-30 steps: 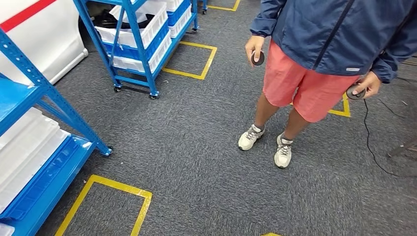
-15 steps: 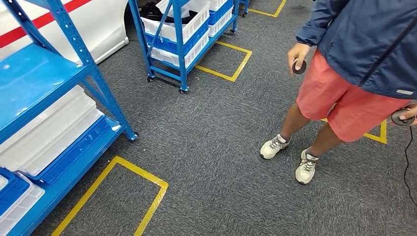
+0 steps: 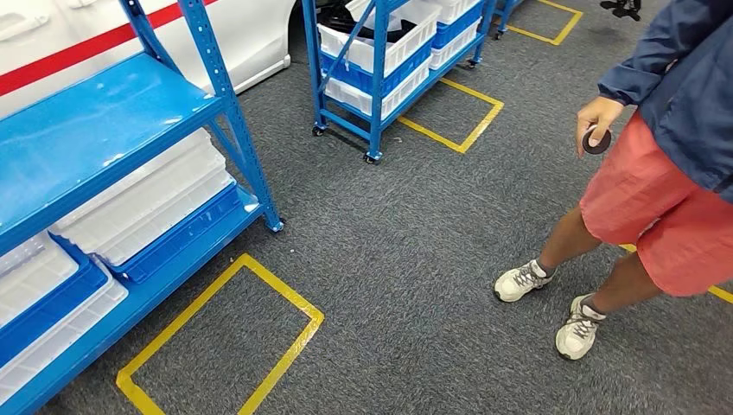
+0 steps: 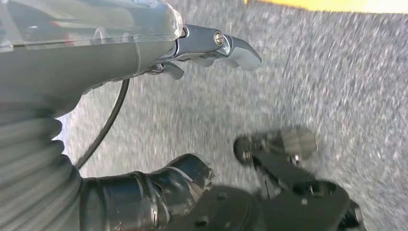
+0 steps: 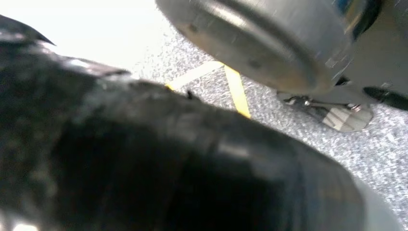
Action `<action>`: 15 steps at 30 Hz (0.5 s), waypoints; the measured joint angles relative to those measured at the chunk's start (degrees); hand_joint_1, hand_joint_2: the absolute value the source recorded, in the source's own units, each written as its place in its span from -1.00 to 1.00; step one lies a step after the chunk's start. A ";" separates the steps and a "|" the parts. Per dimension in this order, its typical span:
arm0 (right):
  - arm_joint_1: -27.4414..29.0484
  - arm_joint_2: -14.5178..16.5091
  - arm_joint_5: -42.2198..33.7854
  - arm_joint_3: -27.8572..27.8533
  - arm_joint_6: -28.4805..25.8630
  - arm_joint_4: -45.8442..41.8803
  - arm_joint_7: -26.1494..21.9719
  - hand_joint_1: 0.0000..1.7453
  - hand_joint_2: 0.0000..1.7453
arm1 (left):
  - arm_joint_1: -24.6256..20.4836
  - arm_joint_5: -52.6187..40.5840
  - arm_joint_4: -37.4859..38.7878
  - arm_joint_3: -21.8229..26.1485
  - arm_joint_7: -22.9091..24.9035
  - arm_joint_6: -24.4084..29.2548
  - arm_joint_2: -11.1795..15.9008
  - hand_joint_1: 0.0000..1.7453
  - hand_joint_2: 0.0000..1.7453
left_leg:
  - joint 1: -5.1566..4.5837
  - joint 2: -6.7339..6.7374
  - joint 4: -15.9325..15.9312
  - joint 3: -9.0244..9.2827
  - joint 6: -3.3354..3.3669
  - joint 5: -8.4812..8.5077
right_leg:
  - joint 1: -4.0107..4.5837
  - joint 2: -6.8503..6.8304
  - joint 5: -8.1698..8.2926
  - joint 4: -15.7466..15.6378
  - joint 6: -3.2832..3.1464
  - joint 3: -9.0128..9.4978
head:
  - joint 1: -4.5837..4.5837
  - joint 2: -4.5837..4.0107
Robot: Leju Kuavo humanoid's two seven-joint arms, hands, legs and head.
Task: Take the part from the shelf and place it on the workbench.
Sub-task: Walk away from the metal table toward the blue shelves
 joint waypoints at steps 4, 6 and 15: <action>0.29 0.15 0.03 -0.03 -0.01 0.01 0.00 -1.00 -1.00 | -0.10 0.07 0.00 0.08 0.11 0.02 0.07 -1.00 1.00 | -0.25 5.94 8.27 -4.06 -0.79 -5.09 | -0.21 -3.63 0.63 -1.34 -1.23 0.46 | -0.19 0.00; 0.40 0.17 0.07 -0.04 0.02 0.02 0.00 -1.00 -1.00 | -0.15 0.09 0.00 0.10 0.12 0.02 0.07 -1.00 1.00 | -0.08 7.13 14.75 -7.02 -1.25 -7.66 | -0.07 -5.55 0.54 -1.21 -1.30 0.32 | -0.20 0.00; -0.30 0.40 0.42 -0.04 0.15 -0.02 0.00 -1.00 -1.00 | -0.08 0.09 0.00 0.34 0.20 0.17 0.15 -1.00 1.00 | -0.35 10.14 -0.20 1.36 0.20 -1.06 | 0.25 -10.92 -0.58 -0.24 0.86 0.92 | -0.09 0.00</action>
